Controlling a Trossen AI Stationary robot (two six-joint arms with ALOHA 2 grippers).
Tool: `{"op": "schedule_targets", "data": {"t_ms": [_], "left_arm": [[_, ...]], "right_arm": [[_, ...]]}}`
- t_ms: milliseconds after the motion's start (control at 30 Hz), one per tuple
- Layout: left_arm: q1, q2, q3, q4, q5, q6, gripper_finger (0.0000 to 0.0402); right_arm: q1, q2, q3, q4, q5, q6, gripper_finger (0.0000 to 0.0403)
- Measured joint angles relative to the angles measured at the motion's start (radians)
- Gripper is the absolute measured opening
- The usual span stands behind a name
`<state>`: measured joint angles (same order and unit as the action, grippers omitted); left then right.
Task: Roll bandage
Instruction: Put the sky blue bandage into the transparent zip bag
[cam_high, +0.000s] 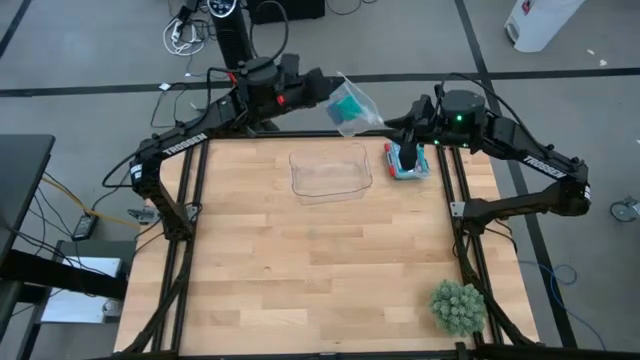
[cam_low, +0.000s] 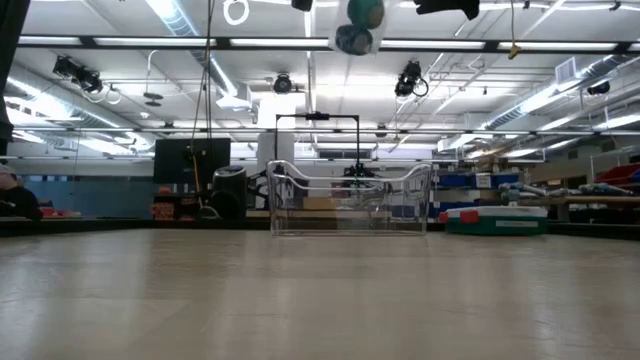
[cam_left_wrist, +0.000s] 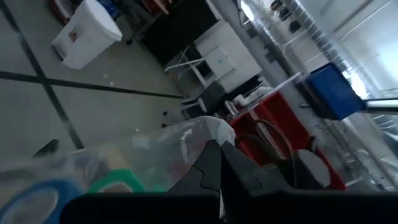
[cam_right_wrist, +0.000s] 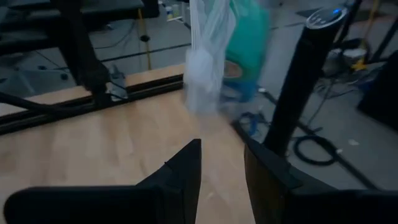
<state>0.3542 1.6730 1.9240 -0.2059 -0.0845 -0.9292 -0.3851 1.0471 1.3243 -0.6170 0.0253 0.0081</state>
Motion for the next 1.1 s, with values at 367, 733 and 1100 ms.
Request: {"op": "schedule_targets", "data": {"t_ms": [367, 733, 1100], "left_arm": [[0.000, 0.000, 0.000, 0.032, -0.018, -0.026, 0.0002], [0.000, 0.000, -0.001, 0.038, -0.022, -0.028, 0.0001], [0.000, 0.000, -0.001, 0.037, -0.021, -0.028, 0.0001]], "right_arm": [[0.000, 0.002, 0.000, 0.101, 0.008, -0.074, 0.0114], [0.000, -0.001, 0.000, 0.107, -0.011, -0.028, 0.0121], [0.000, 0.011, 0.000, 0.146, -0.049, -0.001, 0.0161]]}}
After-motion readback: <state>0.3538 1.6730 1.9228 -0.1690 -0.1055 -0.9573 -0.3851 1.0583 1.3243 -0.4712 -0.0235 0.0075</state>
